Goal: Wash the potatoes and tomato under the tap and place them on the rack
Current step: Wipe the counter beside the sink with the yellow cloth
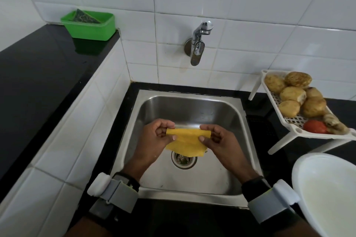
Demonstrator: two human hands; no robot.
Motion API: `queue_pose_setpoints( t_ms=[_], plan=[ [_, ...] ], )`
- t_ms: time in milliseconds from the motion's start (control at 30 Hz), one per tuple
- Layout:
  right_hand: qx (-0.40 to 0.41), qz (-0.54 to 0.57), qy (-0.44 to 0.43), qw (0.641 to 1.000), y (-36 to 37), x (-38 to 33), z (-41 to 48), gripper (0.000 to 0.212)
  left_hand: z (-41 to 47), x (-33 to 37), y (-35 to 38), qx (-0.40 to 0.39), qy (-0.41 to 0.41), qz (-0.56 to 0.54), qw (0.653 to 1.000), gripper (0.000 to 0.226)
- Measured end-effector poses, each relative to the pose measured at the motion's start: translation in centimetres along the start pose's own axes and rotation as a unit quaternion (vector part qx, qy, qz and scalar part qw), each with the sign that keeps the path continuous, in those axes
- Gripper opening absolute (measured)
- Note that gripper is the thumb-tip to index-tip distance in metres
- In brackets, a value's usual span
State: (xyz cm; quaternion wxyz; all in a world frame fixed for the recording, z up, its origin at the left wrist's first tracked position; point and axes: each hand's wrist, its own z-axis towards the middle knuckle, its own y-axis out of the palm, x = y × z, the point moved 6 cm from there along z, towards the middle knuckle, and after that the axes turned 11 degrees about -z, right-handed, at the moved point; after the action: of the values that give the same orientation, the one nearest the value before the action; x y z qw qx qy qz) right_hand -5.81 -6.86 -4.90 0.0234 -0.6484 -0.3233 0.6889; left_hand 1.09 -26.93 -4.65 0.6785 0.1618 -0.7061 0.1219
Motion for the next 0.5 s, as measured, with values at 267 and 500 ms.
queue_pose_setpoints(
  t_ms=[267,500],
  plan=[
    [0.026,-0.11,-0.037,0.993,-0.5,-1.8,1.2,0.017,-0.2,1.9,-1.4,0.028,0.053,0.069,0.996,0.037],
    [0.01,-0.052,-0.055,0.997,-0.9,-2.5,1.9,0.01,-0.3,2.3,-2.0,0.037,0.059,0.059,0.996,0.025]
  ],
)
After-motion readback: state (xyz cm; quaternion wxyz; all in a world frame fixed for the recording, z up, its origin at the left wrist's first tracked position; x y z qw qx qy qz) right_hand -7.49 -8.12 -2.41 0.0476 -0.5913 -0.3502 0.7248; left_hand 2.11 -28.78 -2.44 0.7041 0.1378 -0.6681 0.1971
